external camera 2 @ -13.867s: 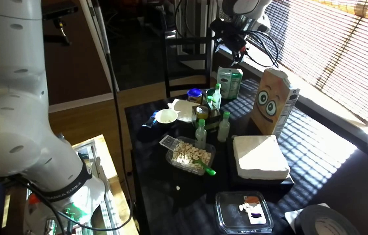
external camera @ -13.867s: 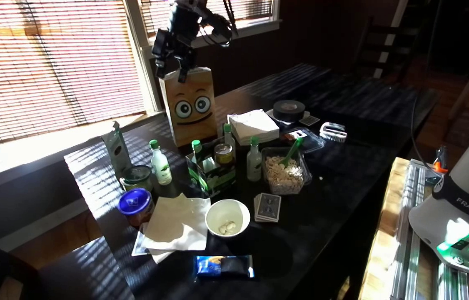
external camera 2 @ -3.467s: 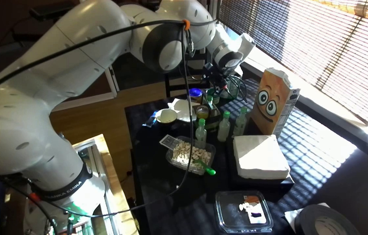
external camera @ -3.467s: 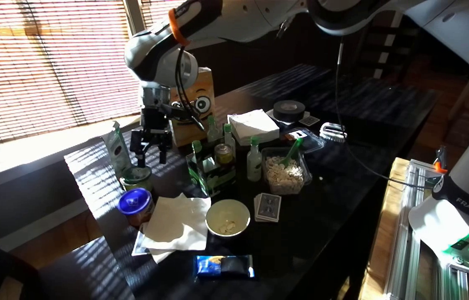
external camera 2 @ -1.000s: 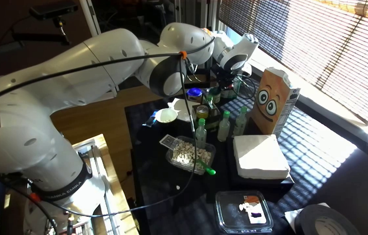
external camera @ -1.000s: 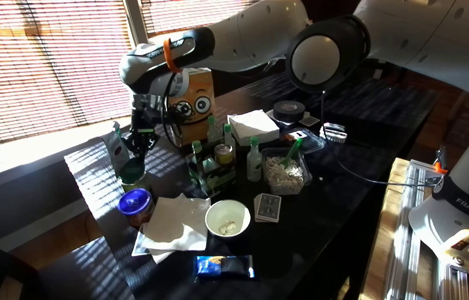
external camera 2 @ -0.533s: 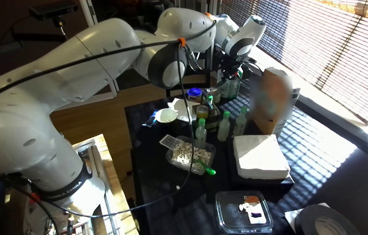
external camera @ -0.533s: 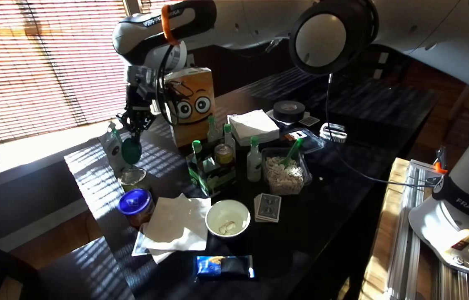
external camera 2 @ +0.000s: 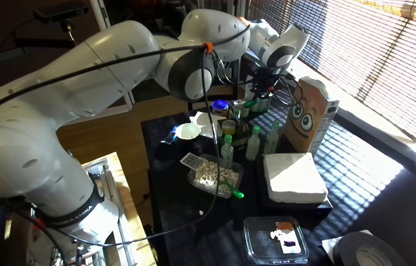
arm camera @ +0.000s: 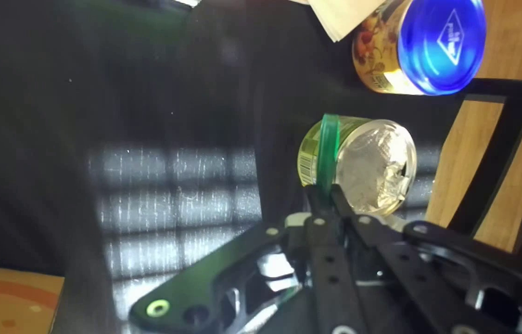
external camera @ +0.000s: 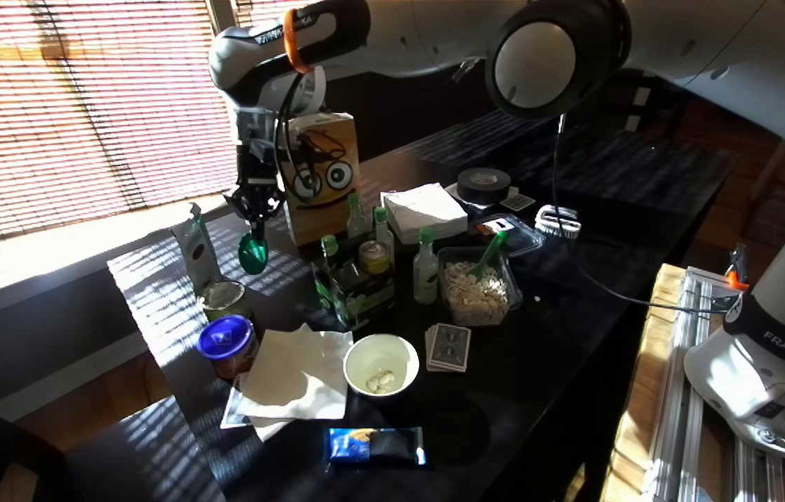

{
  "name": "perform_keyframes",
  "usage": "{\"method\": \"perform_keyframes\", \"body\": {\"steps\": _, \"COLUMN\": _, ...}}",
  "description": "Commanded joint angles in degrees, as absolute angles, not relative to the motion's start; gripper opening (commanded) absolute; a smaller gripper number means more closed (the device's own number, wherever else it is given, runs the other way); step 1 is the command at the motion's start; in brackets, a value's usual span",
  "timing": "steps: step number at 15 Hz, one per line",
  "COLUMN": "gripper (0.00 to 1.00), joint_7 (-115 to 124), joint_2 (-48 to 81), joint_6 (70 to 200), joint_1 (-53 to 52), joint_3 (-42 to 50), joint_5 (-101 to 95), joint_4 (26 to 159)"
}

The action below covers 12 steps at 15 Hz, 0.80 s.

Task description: Put the leftmost glass bottle close to the paper bag, and then place the dark green lid on the table

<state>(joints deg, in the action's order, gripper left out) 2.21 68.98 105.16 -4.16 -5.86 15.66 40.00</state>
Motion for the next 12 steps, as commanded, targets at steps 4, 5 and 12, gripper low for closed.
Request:
{"method": "perform_keyframes", "body": {"steps": 4, "gripper": 0.35, "joint_7": 5.7, "joint_2": 72.7, "joint_6": 106.8, "joint_1": -2.7, "joint_3": -5.1, "joint_5": 16.6, "joint_4": 40.8}}
{"method": "perform_keyframes", "body": {"steps": 5, "gripper": 0.43, "joint_7": 6.4, "joint_2": 73.0, "joint_6": 106.9, "joint_1": -2.5, "joint_3": -5.2, "joint_5": 16.7, "joint_4": 40.9}}
{"method": "perform_keyframes", "body": {"steps": 12, "gripper": 0.9, "joint_7": 9.8, "joint_2": 64.0, "joint_6": 109.0, "joint_1": -7.3, "joint_3": -1.1, "joint_5": 11.8, "joint_4": 45.9}}
